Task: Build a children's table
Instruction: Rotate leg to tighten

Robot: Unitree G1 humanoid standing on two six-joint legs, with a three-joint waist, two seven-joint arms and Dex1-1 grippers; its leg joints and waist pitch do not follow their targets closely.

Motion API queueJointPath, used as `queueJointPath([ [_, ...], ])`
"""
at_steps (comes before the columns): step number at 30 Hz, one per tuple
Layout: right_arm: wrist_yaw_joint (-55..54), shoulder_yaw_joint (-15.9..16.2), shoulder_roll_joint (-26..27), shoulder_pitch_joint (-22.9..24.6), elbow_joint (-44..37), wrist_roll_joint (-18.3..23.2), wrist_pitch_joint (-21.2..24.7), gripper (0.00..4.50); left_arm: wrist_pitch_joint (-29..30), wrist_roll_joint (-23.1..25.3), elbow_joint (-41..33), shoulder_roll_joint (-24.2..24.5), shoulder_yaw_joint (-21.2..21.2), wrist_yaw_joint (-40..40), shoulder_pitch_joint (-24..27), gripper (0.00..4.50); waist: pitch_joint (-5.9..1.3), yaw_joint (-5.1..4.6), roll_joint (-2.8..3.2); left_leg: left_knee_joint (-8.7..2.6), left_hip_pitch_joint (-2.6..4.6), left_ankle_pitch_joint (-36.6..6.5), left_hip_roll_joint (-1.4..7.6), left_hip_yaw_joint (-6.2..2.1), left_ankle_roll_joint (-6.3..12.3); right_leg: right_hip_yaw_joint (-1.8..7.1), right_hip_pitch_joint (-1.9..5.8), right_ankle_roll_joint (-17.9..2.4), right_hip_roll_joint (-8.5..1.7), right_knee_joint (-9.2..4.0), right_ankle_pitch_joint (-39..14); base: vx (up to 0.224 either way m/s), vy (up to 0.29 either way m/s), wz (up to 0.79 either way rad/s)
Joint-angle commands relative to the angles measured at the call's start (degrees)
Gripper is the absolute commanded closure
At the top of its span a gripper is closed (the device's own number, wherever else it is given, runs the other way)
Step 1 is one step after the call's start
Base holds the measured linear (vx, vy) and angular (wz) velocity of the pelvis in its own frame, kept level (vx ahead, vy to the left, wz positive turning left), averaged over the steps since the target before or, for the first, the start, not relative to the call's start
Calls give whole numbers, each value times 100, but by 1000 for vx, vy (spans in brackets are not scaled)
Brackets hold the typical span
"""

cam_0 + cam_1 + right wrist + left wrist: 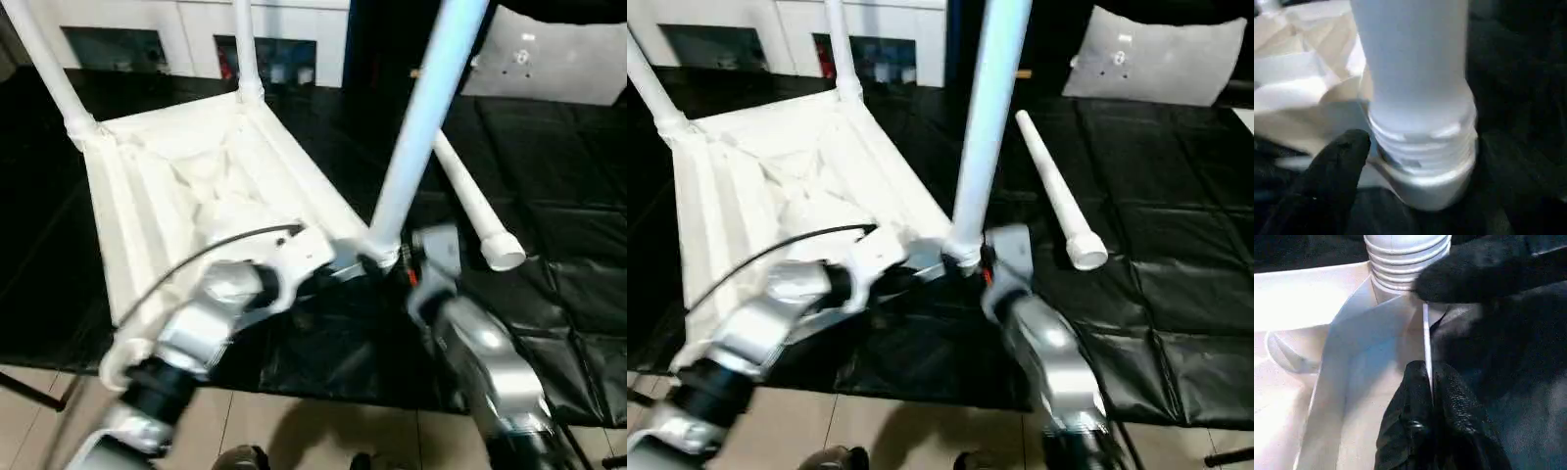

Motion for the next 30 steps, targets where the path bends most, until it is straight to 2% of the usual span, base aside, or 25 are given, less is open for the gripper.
queueJointPath([
  [1, 594, -149, -245, 90, -208, 323, -189, 18, -243, -21, 51, 230, -104, -394, 71, 450, -359, 35, -9, -333, 39, -714, 400, -147, 455, 340, 278, -1316, -559, -348, -293, 0, 0, 0],
  [3, 950, -195, -430, 153, -305, 457, -284, 13, -401, -26, 95, 379, -143, -600, 79, 450, -359, 60, 3, -325, 37, -703, 412, -149, 509, 335, 285, -1312, -560, -339, -256, 0, 0, 0],
  [4, 1417, -220, -741, 219, -384, 597, -482, 3, -666, -93, 135, 596, -210, -953, 100, 450, -373, 68, -18, -311, 35, -694, 411, -146, 555, 330, 294, -1300, -559, -334, -209, 0, 0, 0],
  [5, 1542, -216, -843, 233, -387, 639, -559, 3, -725, -141, 138, 650, -223, -1059, 108, 450, -375, 71, -13, -309, 37, -664, 411, -146, 562, 330, 295, -1312, -555, -318, -161, 0, 0, 0],
  [6, 1717, -208, -956, 236, -396, 705, -572, 3, -773, -202, 145, 702, -217, -1163, 108, 450, -373, 68, -6, -307, 38, -618, 411, -142, 587, 324, 283, -1364, -548, -305, -87, 0, 0, 0],
  [7, 2035, -185, -1140, 222, -411, 818, -563, 3, -827, -289, 156, 787, -216, -1348, 99, 450, -372, 75, -25, -296, 42, -642, 399, -134, 625, 319, 288, -1408, -549, -309, -113, 0, 0, 0],
  [9, 2675, -62, -1488, 160, -410, 942, -517, 3, -951, -389, 194, 955, -246, -1696, 72, 450, -373, 93, -19, -289, 39, -640, 397, -135, 658, 314, 295, -1429, -553, -311, -177, 0, 0, 0],
  [11, 2925, 7, -1627, 119, -386, 980, -497, 3, -1011, -415, 222, 1015, -260, -1820, 54, 450, -372, 126, -7, -282, 57, -638, 413, -128, 686, 314, 272, -1474, -550, -308, -197, 0, 0, 0],
  [14, 3593, 345, -2022, -361, -12, 803, -630, 3, -1286, -433, 374, 1256, -365, -2296, -58, 450, -366, 162, -8, -284, 59, -673, 406, -136, 656, 303, 273, -1497, -552, -306, -321, 0, 0, 0],
  [18, 4010, 595, -2148, -773, 387, 687, -719, 3, -1489, -435, 444, 1372, -473, -2563, -117, 450, -354, 198, -17, -278, 94, -794, 420, -115, 536, 312, 241, -1512, -553, -315, -584, 0, 0, 0],
  [20, 4368, 860, -2228, -1027, 687, 501, -901, 3, -1597, -393, 486, 1416, -550, -2677, -171, 450, -357, 226, -4, -274, 86, -762, 428, -116, 529, 308, 245, -1525, -549, -301, -527, 0, 0, 0],
  [21, 4385, 878, -2230, -1046, 711, 482, -919, 3, -1601, -390, 487, 1417, -555, -2682, -174, 450, -363, 230, -29, -272, 83, -745, 432, -119, 529, 299, 243, -1542, -554, -284, -493, 0, 0, 0],
  [23, 4522, 979, -2221, -1196, 920, 404, -1022, 32, -1635, -395, 500, 1410, -554, -2719, -187, 450, -374, 257, -23, -262, 76, -667, 430, -119, 541, 301, 251, -1565, -560, -266, -368, 0, 0, 0],
  [24, 4578, 1014, -2235, -1227, 964, 399, -1053, 32, -1647, -402, 505, 1407, -553, -2725, -191, 450, -376, 269, -43, -259, 75, -625, 432, -116, 567, 300, 257, -1586, -562, -258, -299, 0, 0, 0],
  [26, 4689, 1111, -2252, -1320, 1105, 359, -1141, 51, -1654, -422, 490, 1396, -551, -2730, -188, 450, -380, 290, -43, -250, 69, -597, 432, -116, 603, 295, 255, -1593, -566, -245, -276, 0, 0, 0],
  [30, 4754, 1219, -2185, -1500, 1381, 285, -1282, 86, -1679, -424, 457, 1394, -562, -2732, -136, 450, -363, 296, -52, -252, 64, -667, 429, -116, 581, 298, 247, -1574, -567, -266, -465, 0, 0, 0],
])
